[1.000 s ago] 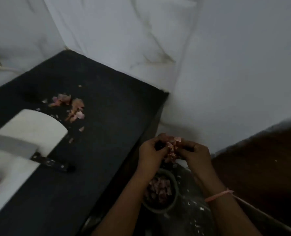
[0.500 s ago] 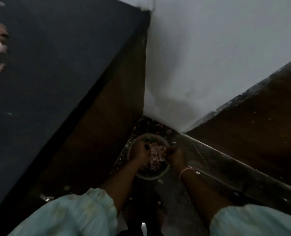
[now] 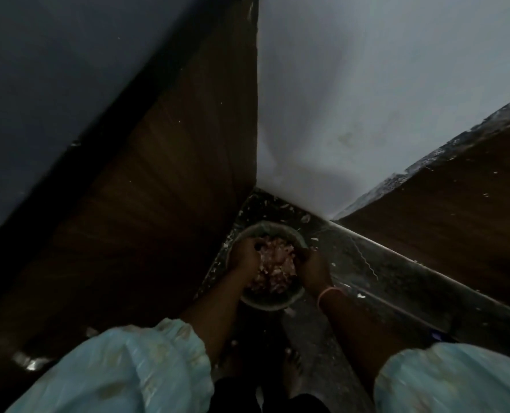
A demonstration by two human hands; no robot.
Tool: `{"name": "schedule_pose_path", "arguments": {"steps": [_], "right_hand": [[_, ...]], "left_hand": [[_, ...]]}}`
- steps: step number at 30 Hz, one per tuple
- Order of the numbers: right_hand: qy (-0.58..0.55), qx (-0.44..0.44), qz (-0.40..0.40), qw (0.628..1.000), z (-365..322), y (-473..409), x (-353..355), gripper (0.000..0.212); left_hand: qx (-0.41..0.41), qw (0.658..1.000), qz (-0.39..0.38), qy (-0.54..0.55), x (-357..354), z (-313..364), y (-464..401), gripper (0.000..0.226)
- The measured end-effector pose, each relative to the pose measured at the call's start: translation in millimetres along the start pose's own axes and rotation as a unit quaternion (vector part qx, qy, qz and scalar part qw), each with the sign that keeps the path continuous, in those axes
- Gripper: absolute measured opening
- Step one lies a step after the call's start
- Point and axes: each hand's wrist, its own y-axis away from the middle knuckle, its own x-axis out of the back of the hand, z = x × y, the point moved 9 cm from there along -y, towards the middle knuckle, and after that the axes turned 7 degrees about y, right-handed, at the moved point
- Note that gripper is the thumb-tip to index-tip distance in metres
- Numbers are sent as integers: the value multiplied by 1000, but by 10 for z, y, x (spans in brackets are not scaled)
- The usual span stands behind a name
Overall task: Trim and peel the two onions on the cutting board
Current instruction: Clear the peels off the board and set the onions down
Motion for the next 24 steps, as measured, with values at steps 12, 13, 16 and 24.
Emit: {"name": "schedule_pose_path", "arguments": {"steps": [12,13,16,24], "right_hand": [[28,20,-6,999,-277,252,337,21],[14,23,7,1000,-332,321,429,18],[-59,29,47,997,-563,526,718,17],[-202,119,170,957,-1898,1083,2068,9]], "left_hand": [[-23,995,16,-98,155,449,414,43],[-28,994,5,-109,138,497,470,44],[-47,994,-38,-91,142,781,749,40],[-174,973,19,148,990,2366,1703,28]]}}
